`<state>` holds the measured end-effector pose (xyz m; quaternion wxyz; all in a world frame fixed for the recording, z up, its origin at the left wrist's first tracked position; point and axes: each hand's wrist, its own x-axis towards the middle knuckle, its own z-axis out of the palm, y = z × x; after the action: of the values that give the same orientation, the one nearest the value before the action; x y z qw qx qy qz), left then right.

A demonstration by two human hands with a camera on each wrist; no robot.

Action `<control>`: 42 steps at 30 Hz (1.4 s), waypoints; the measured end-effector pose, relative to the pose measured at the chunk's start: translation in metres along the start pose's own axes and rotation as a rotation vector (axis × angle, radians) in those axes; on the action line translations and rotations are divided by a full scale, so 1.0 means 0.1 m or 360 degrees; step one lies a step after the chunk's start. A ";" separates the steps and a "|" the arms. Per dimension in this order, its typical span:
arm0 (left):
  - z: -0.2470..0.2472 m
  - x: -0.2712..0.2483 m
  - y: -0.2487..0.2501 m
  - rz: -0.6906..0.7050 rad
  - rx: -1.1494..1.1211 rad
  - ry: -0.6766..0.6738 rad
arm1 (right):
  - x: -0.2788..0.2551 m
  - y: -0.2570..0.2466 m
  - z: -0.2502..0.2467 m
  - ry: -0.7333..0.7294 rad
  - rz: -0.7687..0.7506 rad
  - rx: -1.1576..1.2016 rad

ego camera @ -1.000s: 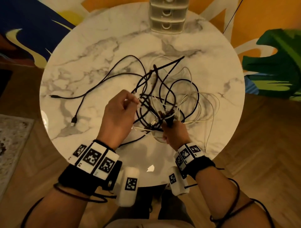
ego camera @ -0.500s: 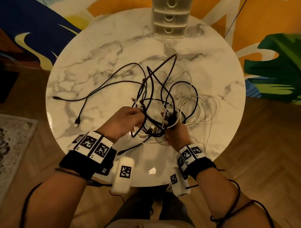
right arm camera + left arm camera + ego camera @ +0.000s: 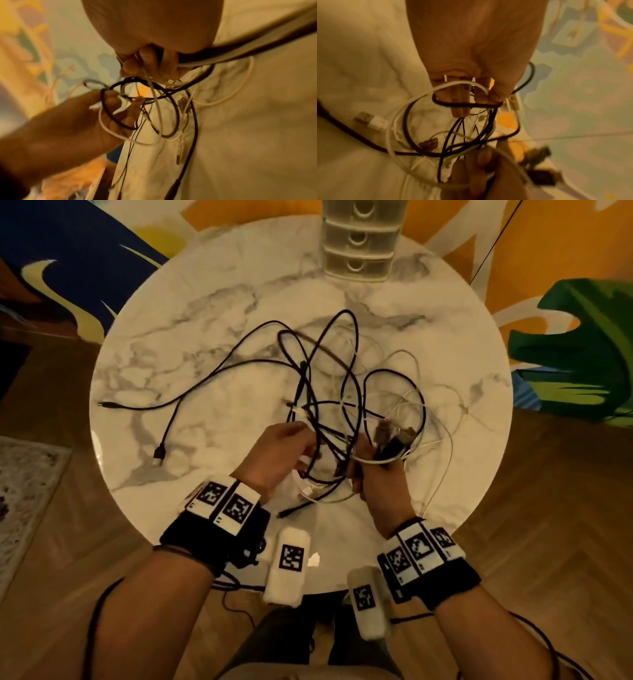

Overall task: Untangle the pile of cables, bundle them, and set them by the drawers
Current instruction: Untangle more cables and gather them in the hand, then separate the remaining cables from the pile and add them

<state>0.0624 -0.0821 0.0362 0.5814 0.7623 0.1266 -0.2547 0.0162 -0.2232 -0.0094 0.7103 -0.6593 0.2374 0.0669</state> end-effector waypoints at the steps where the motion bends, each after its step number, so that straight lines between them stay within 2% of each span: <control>1: 0.01 0.00 0.00 0.0065 0.0155 -0.0047 | 0.00 -0.04 0.05 -0.0063 -0.0095 -0.0039; 4: 0.00 0.00 0.05 0.0210 0.0585 -0.0116 | 0.05 -0.13 0.15 -0.0210 -0.0206 -0.0046; 7: -0.06 0.02 0.08 0.0368 0.0973 -0.0154 | 0.14 -0.10 0.19 -0.0230 -0.0033 -0.0020; 10: -0.05 0.02 0.07 0.0554 0.1446 -0.0117 | 0.21 -0.08 0.20 -0.0112 0.0175 -0.0042; 12: -0.04 0.02 0.02 0.0528 0.1713 -0.0136 | 0.23 -0.09 0.22 -0.0040 0.0273 0.0023; 14: -0.03 0.01 -0.04 0.0413 0.1932 -0.0146 | 0.23 -0.13 0.23 0.0005 0.0311 0.0103; 17: -0.03 -0.08 -0.12 0.0268 0.2075 -0.0182 | 0.30 -0.14 0.20 0.0088 0.0309 0.0131; 20: -0.06 -0.12 -0.23 0.0226 0.1911 -0.0193 | 0.38 -0.11 0.13 0.0084 0.0260 0.0095; 22: -0.11 -0.05 -0.29 0.0079 0.1347 -0.0124 | 0.39 -0.02 0.12 -0.0013 0.0187 -0.0118; 25: -0.10 0.00 -0.35 -0.0294 0.0252 -0.0030 | 0.33 0.11 0.16 -0.0016 0.0078 -0.0383; 27: -0.05 -0.02 -0.39 -0.0299 -0.0090 0.0003 | 0.29 0.14 0.15 -0.0078 -0.0037 -0.0458; 28: -0.04 -0.04 -0.41 -0.0199 -0.0077 0.0001 | 0.27 0.14 0.14 -0.0162 -0.0090 -0.0479; 31: -0.07 -0.05 -0.45 0.0292 0.0432 -0.0026 | 0.27 0.09 0.09 -0.0440 -0.0132 -0.0578; 32: -0.09 -0.04 -0.44 0.0383 0.0565 -0.0029 | 0.28 0.07 0.07 -0.0519 -0.0131 -0.0674; 36: -0.14 -0.03 -0.42 0.0491 0.0736 0.0097 | 0.29 -0.03 0.10 -0.0772 -0.0166 -0.0940; 38: -0.14 -0.07 -0.44 0.0394 0.0643 0.0167 | 0.32 0.00 0.11 -0.0719 -0.0194 -0.0970; 40: -0.16 -0.14 -0.44 0.0253 0.0550 0.0224 | 0.36 0.03 0.08 -0.0476 -0.0173 -0.0935; 42: -0.27 -0.21 -0.40 0.0206 0.0375 0.0416 | 0.46 0.05 0.01 -0.0164 -0.0149 -0.0832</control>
<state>0.0318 -0.0428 0.0196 0.4820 0.8582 0.1211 -0.1286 0.0545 -0.2311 -0.0334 0.5295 -0.8263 0.1447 0.1264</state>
